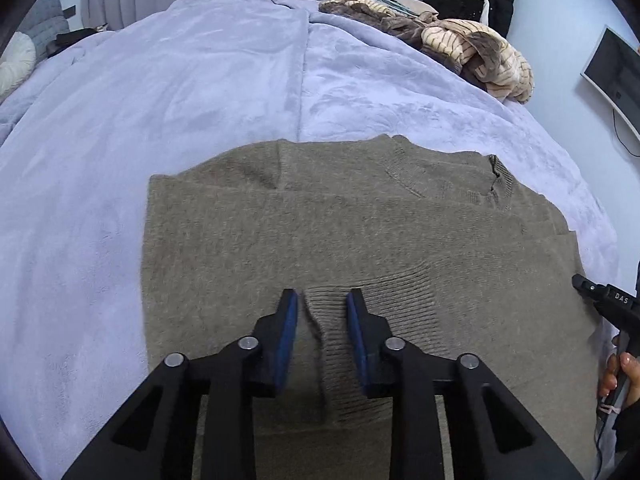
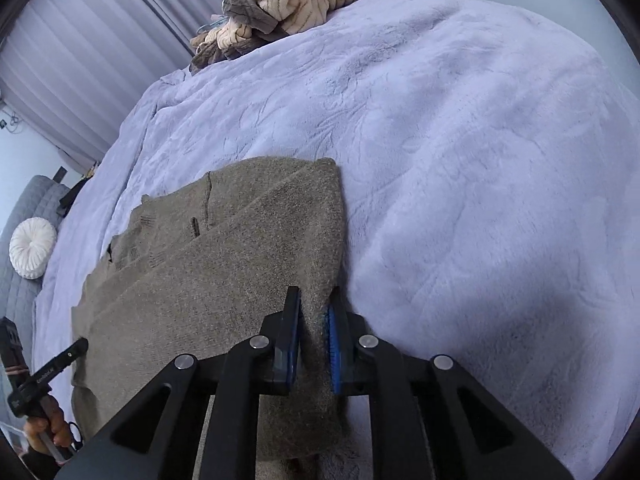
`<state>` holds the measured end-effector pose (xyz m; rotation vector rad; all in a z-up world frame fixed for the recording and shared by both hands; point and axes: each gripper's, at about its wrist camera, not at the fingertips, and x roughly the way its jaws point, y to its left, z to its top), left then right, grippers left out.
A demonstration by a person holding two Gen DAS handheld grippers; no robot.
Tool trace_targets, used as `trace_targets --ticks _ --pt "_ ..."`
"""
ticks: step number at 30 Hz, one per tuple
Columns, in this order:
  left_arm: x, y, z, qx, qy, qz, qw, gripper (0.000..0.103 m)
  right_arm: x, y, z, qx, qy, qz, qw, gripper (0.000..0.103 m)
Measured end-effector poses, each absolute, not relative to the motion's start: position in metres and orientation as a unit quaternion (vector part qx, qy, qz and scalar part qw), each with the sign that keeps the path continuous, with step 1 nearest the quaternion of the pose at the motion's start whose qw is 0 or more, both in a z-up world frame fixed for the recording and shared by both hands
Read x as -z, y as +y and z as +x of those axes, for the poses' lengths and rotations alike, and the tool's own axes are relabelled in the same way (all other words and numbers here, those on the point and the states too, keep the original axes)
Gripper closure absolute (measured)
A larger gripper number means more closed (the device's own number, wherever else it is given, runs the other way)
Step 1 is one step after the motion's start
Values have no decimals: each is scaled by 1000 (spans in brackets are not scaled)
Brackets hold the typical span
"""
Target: Fold small clothes
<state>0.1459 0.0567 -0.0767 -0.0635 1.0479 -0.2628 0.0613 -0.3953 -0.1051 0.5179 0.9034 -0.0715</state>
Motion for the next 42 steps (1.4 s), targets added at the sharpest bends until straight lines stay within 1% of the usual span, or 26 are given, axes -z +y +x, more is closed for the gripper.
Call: trace_targets --ticks 1,2,3,7,11,14,17,20,22,24,27,35,39,41,42 --pt "74 62 143 113 497 -23 860 50 103 -398 57 37 431 251 866 89" --pt "70 68 140 90 492 -11 866 44 101 -402 53 39 431 253 865 88" --pt "66 73 138 79 486 -7 870 43 98 -404 48 44 429 255 865 88" --pt "49 90 129 89 475 -37 875 43 83 -406 23 47 413 275 867 85" --pt "36 78 117 103 459 -31 882 43 73 -394 7 18 410 285 866 84" --pt "35 61 114 120 458 -22 880 43 65 -380 3 0 408 278 870 83" --pt "47 47 115 107 473 1 874 43 60 -364 9 -15 415 258 873 83" --pt "70 49 118 69 502 13 862 43 66 -355 15 -17 427 244 870 83" --pt "79 55 117 66 506 4 860 33 80 -354 17 -8 448 232 864 84" --pt "81 60 112 71 498 -2 864 32 99 -356 19 0 467 214 858 89" --pt "80 59 109 72 496 10 865 32 107 -360 13 -12 453 223 863 90" --pt "71 63 98 52 490 10 870 32 100 -364 3 -6 452 228 862 90" --pt "66 69 93 49 491 10 870 32 95 -367 -5 -9 451 254 855 83" --pt "66 72 91 44 493 7 869 32 95 -366 -7 -13 455 254 853 72" --pt "66 73 90 42 494 5 869 32 95 -365 -9 -8 458 248 853 68"
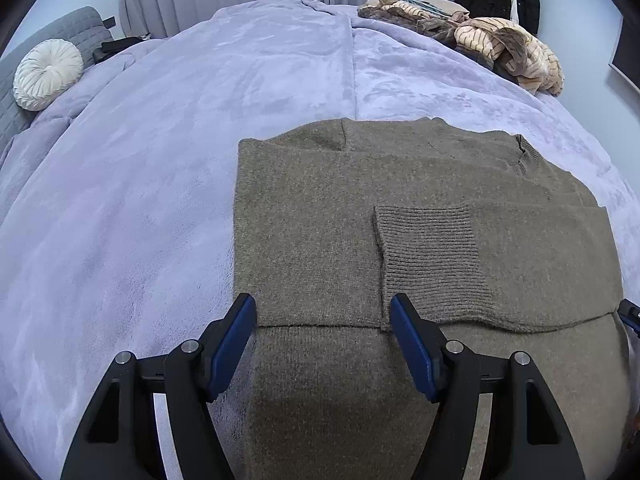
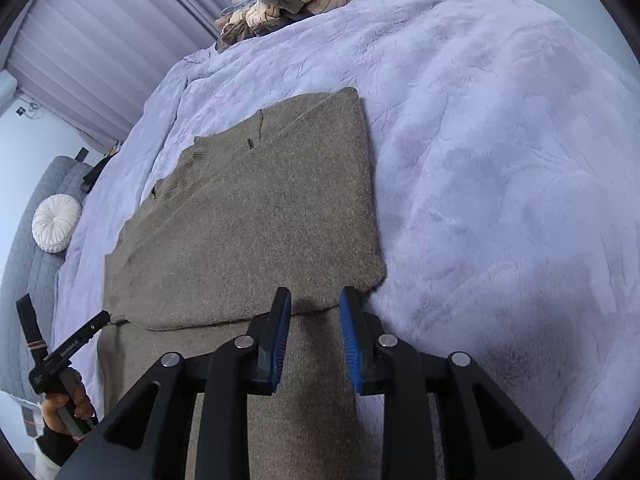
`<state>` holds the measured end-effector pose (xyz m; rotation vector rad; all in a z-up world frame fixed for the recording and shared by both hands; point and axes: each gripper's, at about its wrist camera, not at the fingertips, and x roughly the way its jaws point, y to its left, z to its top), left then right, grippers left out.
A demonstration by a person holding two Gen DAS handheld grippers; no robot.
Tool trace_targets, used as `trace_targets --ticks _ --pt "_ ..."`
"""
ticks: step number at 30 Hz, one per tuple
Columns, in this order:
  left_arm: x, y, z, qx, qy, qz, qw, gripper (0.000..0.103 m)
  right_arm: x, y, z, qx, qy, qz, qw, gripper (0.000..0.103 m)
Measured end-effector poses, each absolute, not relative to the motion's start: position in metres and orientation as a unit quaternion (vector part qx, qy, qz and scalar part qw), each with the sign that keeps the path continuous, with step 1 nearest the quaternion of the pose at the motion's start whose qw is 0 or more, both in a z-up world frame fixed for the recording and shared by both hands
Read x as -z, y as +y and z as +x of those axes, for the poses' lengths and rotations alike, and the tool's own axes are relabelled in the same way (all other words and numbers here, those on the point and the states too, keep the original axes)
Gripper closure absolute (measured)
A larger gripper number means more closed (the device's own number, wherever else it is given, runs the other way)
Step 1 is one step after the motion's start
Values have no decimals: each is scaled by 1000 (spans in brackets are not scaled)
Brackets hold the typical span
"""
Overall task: Fold small clothes
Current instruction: 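Fold the sweater side edge inward with the right tool, then press the folded edge flat and open the right tool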
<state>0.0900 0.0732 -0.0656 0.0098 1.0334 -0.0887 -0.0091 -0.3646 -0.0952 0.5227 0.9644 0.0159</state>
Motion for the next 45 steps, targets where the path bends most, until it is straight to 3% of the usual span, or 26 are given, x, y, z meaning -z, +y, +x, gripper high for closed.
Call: trace_targets --ticks 1,10,13,25,28,36,40,45 --pt "66 75 88 41 494 2 868 32 96 -364 -11 -2 461 248 852 61" --pt "65 74 79 39 498 5 866 32 114 -380 -15 -49 450 390 802 56" --pt "66 79 78 29 498 6 867 32 118 -382 -7 -21 454 376 808 89" --pt "84 133 91 46 514 -121 848 33 123 -387 -7 -14 450 362 816 89" --pt "85 128 91 45 507 -91 856 42 118 -384 -5 -4 453 326 829 89" --pt "76 134 79 37 504 -79 859 41 108 -390 -21 -13 451 345 823 84" --pt "69 128 68 41 502 -56 862 41 105 -391 -34 -24 445 370 815 66" --pt "64 121 54 46 505 -53 860 41 102 -380 -43 -34 447 366 815 59"
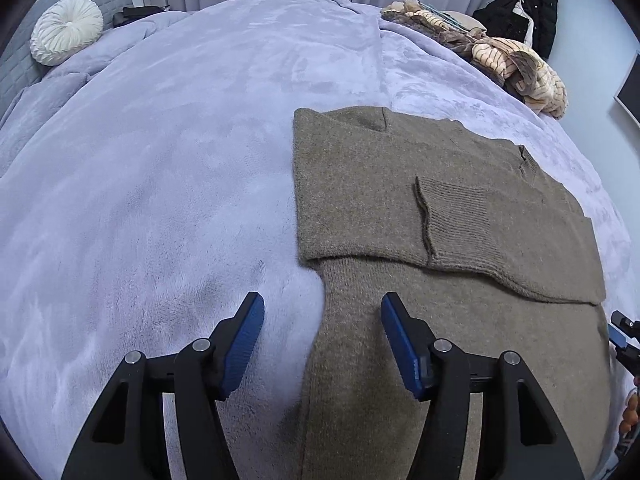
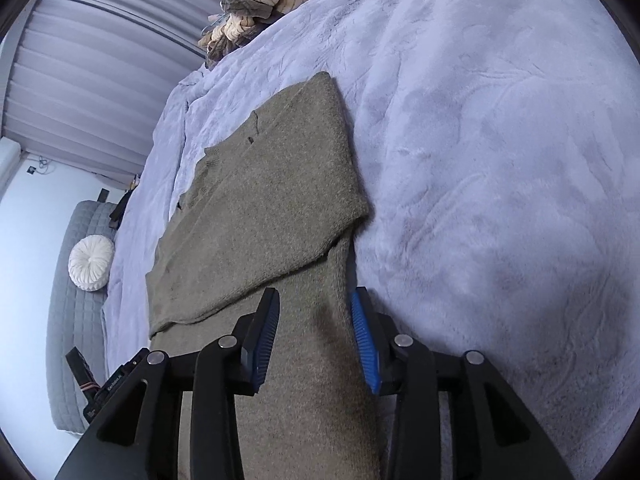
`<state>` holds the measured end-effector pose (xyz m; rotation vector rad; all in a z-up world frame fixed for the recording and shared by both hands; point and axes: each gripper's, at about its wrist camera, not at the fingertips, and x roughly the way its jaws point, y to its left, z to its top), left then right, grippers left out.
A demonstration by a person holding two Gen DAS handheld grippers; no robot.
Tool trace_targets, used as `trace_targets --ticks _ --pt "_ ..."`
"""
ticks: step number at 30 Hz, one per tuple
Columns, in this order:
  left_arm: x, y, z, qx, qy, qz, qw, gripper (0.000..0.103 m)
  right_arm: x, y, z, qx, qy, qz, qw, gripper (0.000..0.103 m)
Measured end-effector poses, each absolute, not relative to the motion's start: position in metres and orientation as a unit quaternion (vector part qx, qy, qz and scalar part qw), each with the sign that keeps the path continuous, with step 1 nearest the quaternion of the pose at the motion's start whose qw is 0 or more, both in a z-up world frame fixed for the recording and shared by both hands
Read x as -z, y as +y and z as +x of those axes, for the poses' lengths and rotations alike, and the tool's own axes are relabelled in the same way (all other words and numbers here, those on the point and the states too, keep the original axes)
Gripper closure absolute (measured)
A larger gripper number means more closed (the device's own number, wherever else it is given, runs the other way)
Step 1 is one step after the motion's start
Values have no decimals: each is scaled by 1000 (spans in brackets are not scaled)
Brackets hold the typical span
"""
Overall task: Fold small clothes
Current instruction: 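Press the folded edge flat and open the right tool, then move both open tools over the sweater toward its hem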
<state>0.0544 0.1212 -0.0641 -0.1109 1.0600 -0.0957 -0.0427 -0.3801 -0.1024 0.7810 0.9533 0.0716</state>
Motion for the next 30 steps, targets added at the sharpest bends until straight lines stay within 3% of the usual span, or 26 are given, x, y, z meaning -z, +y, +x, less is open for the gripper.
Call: trace_targets --ticks 10,11,12,13,21,23,25,30 --pt "61 109 33 49 510 -28 858 40 79 -345 -59 -35 451 265 852 33" --pt "60 108 33 49 512 -24 857 33 77 -342 -60 -38 450 257 854 32" --pt "59 107 32 47 511 -22 858 10 75 -339 -61 -43 451 251 856 31" --pt "56 107 29 44 503 -20 863 1 73 -336 -61 -49 451 247 856 29" --pt "49 102 16 41 490 6 871 1 64 -320 -64 -62 443 228 864 19" --pt "47 100 11 44 490 10 871 1 61 -317 -67 -67 441 223 867 6" --pt "45 100 6 45 489 13 871 1 59 -316 -71 -77 435 227 868 0" --pt "41 101 -11 54 491 8 869 1 55 -315 -84 -92 434 241 863 0"
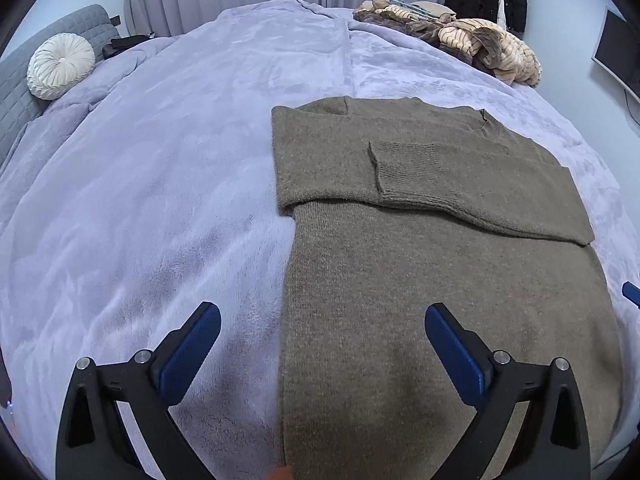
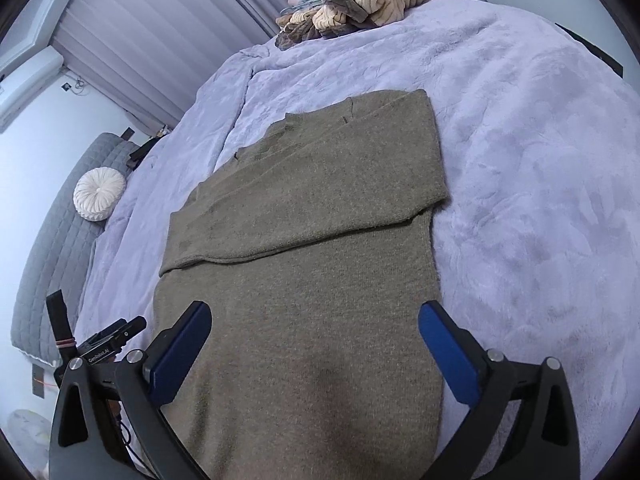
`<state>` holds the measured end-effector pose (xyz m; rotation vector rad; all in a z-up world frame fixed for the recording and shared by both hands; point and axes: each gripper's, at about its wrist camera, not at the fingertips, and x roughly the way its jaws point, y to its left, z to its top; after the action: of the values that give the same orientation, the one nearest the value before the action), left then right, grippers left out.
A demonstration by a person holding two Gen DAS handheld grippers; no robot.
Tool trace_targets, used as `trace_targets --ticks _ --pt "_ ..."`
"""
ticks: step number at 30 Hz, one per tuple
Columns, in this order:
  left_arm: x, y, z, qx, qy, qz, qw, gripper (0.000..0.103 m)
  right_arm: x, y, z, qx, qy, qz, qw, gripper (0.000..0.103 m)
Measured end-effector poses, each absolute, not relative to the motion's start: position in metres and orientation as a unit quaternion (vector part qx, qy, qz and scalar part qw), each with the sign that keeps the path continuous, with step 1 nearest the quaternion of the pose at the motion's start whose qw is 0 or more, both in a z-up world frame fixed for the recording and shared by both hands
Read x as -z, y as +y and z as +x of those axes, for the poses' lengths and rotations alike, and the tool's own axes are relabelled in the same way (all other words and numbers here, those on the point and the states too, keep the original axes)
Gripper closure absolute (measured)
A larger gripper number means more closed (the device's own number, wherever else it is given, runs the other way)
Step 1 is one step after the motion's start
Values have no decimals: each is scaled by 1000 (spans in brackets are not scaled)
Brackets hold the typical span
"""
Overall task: Fold small clothes
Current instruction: 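Move both open tools over the sweater toward its hem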
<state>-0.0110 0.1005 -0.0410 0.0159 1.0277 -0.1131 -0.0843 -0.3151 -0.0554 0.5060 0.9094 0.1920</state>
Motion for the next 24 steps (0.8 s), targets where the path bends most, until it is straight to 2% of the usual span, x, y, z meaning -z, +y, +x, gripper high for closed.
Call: trace_targets --ticks 14,24 --pt "43 109 -75 81 506 -8 859 1 59 -324 -140 -106 436 290 845 0" --pt "64 130 -130 145 530 -61 834 1 88 -335 -194 -121 448 327 823 0"
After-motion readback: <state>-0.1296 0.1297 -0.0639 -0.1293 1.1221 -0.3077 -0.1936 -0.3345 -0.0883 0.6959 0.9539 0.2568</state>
